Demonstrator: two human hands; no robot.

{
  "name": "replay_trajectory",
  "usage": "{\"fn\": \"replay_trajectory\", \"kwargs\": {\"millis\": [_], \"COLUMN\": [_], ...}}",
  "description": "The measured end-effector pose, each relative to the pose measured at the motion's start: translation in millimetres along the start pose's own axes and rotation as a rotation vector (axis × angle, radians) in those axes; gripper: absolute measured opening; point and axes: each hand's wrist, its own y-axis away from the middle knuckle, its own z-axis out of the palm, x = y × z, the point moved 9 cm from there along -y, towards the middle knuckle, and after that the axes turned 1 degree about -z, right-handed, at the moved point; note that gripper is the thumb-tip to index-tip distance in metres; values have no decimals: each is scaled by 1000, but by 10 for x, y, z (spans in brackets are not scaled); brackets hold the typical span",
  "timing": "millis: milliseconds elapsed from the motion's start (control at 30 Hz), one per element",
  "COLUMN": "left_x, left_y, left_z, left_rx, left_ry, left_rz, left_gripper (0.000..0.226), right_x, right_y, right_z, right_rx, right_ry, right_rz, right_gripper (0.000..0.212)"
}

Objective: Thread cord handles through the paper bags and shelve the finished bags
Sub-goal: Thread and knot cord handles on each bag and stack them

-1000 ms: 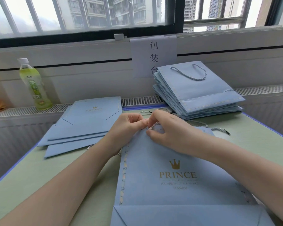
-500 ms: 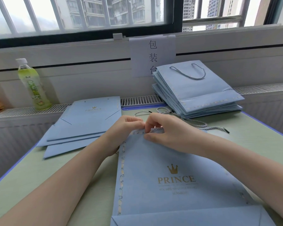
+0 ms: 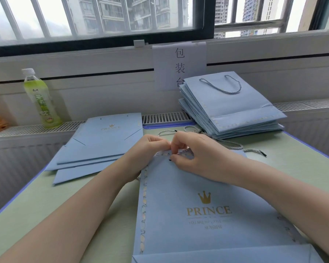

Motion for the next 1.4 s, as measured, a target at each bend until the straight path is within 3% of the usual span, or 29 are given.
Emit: {"fn": "replay_trajectory", "kwargs": {"millis": [300, 433, 533, 667, 767, 867, 1033, 1133, 1267, 1333, 1400], "left_x": [60, 107, 126, 199, 275, 393, 388, 359, 354, 423, 514], "left_y": [20, 10, -34, -42, 40, 156, 157, 163, 229, 247, 206], "left_z": [-24, -4, -71, -204, -303, -362, -465, -500, -497, -470, -357], "left_rx": [12, 5, 81, 258, 456, 613, 638, 605, 571, 598, 559], "left_ry": [7, -23, -90, -366, -734, -1015, -1206, -1359, -1488, -1429, -1241], "left_rz": [21, 51, 96, 212, 223, 191, -13, -180, -284, -240, -72], "left_gripper": [31, 29, 34, 48, 49, 47, 34, 30, 30, 29, 29], "right_x": [-53, -34, -28, -24, 39, 127, 221, 206, 221, 226, 216], "right_y": [8, 11, 9, 4, 21, 59, 178, 162, 78, 45, 23], "right_z": [-60, -48, -70, -176, -332, -568, -822, -756, -564, -470, -367], "right_rx": [26, 26, 50, 167, 293, 496, 767, 725, 544, 453, 369], "right_ry": [91, 287, 364, 300, 162, 16, -234, -251, -279, -264, -229], "right_rz": [-45, -58, -70, -33, 33, 112, 122, 115, 119, 115, 105], "right_gripper": [11, 37, 41, 37, 30, 31, 45, 42, 27, 19, 16]}}
